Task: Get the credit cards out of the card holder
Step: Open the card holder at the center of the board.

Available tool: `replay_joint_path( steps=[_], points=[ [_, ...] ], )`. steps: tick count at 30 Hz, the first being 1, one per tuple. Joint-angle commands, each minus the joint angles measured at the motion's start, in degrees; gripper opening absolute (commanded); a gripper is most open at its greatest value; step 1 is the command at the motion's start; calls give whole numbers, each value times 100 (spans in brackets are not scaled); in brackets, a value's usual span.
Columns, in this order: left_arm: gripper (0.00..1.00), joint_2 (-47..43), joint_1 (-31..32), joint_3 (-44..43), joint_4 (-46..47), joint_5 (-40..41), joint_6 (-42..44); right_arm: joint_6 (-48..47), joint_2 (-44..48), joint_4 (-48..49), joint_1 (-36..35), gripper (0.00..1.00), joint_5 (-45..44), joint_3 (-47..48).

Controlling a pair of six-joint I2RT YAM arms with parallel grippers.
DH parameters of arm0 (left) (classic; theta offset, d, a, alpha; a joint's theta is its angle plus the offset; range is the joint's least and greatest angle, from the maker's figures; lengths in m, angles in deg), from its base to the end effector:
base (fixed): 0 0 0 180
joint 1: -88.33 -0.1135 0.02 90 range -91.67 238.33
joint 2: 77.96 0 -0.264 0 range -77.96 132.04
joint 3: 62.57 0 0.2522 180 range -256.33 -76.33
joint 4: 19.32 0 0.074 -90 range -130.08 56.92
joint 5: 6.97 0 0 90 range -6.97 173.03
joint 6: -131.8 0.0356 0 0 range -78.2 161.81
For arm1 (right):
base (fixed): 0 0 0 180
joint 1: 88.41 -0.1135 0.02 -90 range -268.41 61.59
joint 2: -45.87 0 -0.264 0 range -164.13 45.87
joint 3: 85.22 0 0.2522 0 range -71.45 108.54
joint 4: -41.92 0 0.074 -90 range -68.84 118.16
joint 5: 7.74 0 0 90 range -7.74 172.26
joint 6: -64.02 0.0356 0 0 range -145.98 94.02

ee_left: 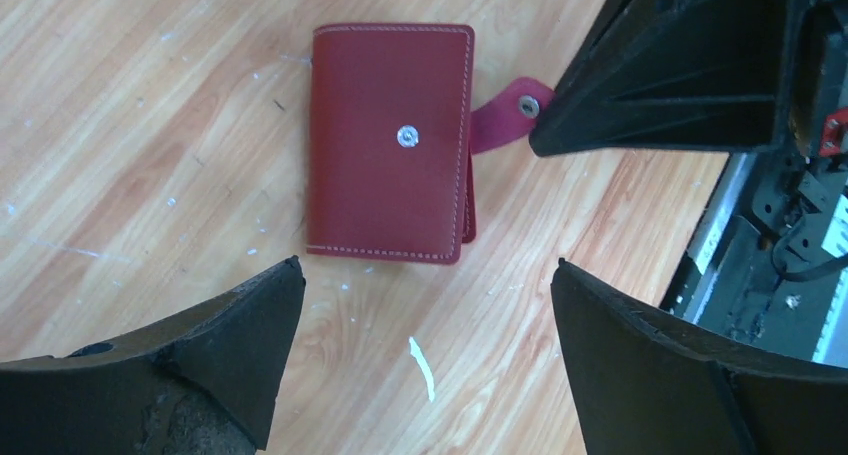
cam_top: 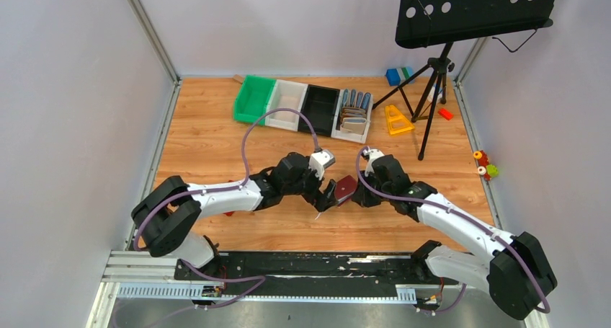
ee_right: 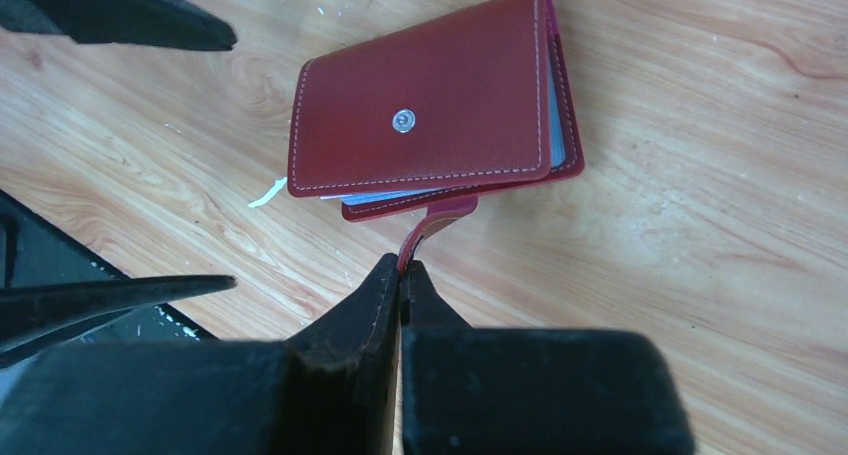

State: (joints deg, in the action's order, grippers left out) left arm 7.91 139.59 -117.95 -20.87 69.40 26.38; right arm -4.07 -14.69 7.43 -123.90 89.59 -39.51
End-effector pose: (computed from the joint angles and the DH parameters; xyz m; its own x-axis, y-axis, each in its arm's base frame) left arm 0.1877 -0.2473 0.1912 -0.5548 0.2786 -0.7839 0.7630 0.5461 -0.3459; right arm 0.1645 0.1229 0.1959 -0.8132 -0.1253 -0.5684 -0.3665 0.8688 0.3329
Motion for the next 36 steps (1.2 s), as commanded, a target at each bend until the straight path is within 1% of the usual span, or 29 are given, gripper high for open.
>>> replay_joint_path(
  steps=[1, 3, 7, 10, 11, 13, 14, 15, 16, 17, 19, 20, 22, 25, 28, 29, 31, 32, 34, 36],
  points=[
    [100, 313, -29, -432, -204, 238, 506, -140, 100, 65, 8, 2, 302, 310],
    [100, 578, -21, -602, -209, 109, 514, -155, 116, 46, 8, 2, 323, 325],
    [100, 1111, -11, -981, -341, 146, 558, -170, 162, 34, 24, 2, 395, 313],
    [100, 1506, -12, -1284, -483, -37, 531, -155, 200, 27, 25, 2, 418, 287],
    [98, 1610, -11, -1372, -563, -67, 509, -158, 213, 13, 33, 2, 406, 282],
    [86, 1746, -20, -1497, -668, -150, 466, -156, 229, -11, 52, 1, 358, 266],
    [77, 1779, -24, -1521, -678, -194, 455, -160, 228, -23, 65, 1, 319, 254],
    [65, 1777, -46, -1519, -654, -259, 423, -153, 238, -34, 74, 1, 287, 239],
    [50, 1753, -84, -1479, -596, -355, 373, -162, 237, -29, 90, 1, 267, 220],
    [39, 1696, -146, -1387, -478, -524, 256, -168, 223, -28, 98, 1, 244, 181],
    [21, 1570, -307, -1162, -186, -819, 25, -152, 190, -27, 148, 1, 208, 120],
    [15, 1498, -390, -1046, -35, -934, -97, -126, 181, -27, 191, 1, 179, 79],
    [11, 1341, -513, -821, 156, -1052, -254, -91, 180, 0, 268, 2, 105, -15],
    [11, 1176, -576, -615, 208, -1138, -404, -35, 238, 17, 429, 5, -56, -150],
    [12, 1156, -648, -495, 181, -1251, -751, 22, 240, 17, 600, 15, -143, -220],
    [12, 1176, -668, -447, 214, -1305, -913, 30, 231, 23, 644, 22, -141, -227],
    [13, 1193, -694, -271, 412, -1371, -1358, 73, 214, 85, 724, 44, -41, -255],
    [14, 1188, -697, -141, 636, -1404, -1600, 113, 211, 184, 745, 54, 97, -291],
    [14, 1171, -697, 195, 1201, -1451, -2115, 301, 256, 499, 757, 70, 453, -465],
    [14, 1149, -697, 557, 1750, -1409, -2719, 572, 356, 840, 762, 92, 714, -647]
  ],
)
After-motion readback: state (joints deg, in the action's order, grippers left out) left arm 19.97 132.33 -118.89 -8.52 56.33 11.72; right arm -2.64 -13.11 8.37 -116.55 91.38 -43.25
